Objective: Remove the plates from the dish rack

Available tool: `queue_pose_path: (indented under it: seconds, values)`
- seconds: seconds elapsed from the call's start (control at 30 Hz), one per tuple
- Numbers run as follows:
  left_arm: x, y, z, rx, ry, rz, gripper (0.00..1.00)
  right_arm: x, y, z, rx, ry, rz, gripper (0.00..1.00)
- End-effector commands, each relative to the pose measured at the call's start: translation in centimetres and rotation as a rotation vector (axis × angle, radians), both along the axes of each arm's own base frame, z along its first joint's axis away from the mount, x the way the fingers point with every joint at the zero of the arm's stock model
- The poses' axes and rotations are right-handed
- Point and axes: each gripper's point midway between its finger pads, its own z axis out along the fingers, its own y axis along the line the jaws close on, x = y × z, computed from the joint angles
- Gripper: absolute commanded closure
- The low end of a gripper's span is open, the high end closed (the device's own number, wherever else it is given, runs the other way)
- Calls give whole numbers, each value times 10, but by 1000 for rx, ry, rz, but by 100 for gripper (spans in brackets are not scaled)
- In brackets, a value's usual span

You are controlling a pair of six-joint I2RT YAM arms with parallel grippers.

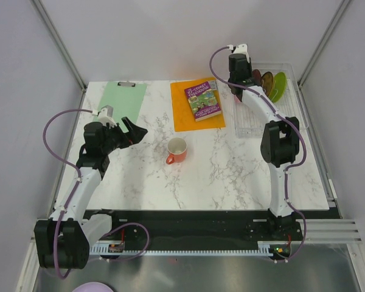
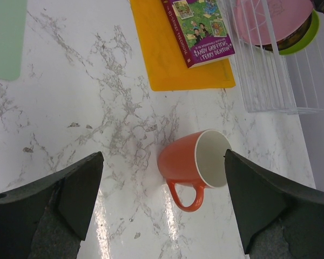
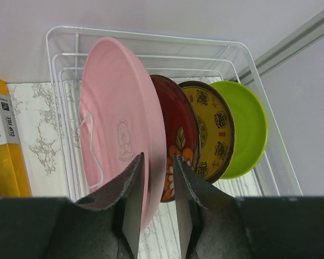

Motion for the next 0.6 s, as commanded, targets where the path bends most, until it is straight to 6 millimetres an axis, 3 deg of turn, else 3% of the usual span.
queue_pose_path:
  seconds: [0.0,0.1,0.13,0.23,0.37,0.57]
  values:
    - [2,6,5,35,-54,13,0,3,-6,2,-18,-8,-30,63]
    - [2,6,5,39,-55,12,0,4,-8,-6,-11,3,-30,64]
    - [2,7,5,41,-55,14,0,4,-8,-6,-12,3,-32,78]
    - [2,7,3,43,-51,14,0,5,-7,-2,-9,-4,-26,100]
    - [3,6,3,39,-45,12,2,1,-7,15,-35,-28,-40,100]
    - [0,5,-1,34,-23,7,0,-26,-15,85,-109,-170,-137,100]
